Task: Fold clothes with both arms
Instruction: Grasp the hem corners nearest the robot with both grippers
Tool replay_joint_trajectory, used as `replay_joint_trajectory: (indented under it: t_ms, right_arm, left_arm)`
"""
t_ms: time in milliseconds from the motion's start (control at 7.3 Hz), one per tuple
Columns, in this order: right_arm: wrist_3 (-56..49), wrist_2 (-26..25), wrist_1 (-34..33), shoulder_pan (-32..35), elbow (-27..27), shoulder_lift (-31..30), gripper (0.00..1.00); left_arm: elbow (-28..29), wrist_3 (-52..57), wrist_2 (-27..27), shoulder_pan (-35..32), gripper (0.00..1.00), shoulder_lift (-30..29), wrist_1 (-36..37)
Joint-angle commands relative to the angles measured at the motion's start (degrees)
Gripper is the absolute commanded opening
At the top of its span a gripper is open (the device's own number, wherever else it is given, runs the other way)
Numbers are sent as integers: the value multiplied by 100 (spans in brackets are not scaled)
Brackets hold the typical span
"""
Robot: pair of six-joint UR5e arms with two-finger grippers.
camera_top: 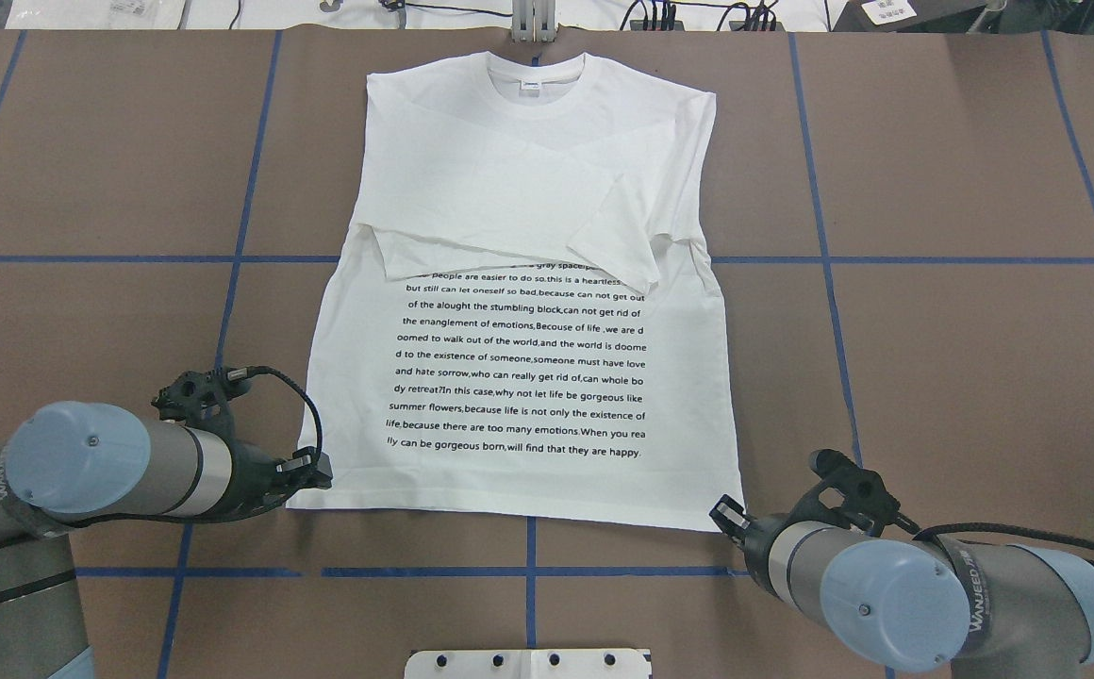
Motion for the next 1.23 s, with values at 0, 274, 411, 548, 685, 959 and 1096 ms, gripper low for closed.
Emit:
replay_joint_trajectory:
  t_ms: [0, 274, 411, 548, 685, 959, 1096]
  right_arm:
    - [-9, 0, 0, 0, -9, 0, 0]
    - [-9, 0, 0, 0, -9, 0, 0]
    - [0, 0, 0, 0, 0, 8, 0]
    - [-9, 0, 0, 0, 0, 9, 0]
    - [0, 0, 0, 0, 0, 9, 0]
    - [0, 9, 0, 0, 0, 9, 0]
    - [0, 9, 0, 0, 0, 9, 0]
  left_arm:
    - [15, -29, -4, 20, 60, 14, 35]
    - [41, -29, -4, 29, 55, 23, 35]
    - [102, -29, -12, 64, 54, 23, 35]
    - [103, -29, -12, 64, 54, 14, 35]
    - [111, -29, -21, 73, 53, 14, 35]
    - [111, -38, -39, 99, 0, 14, 44]
    - [120, -38, -56, 99, 0, 23, 36]
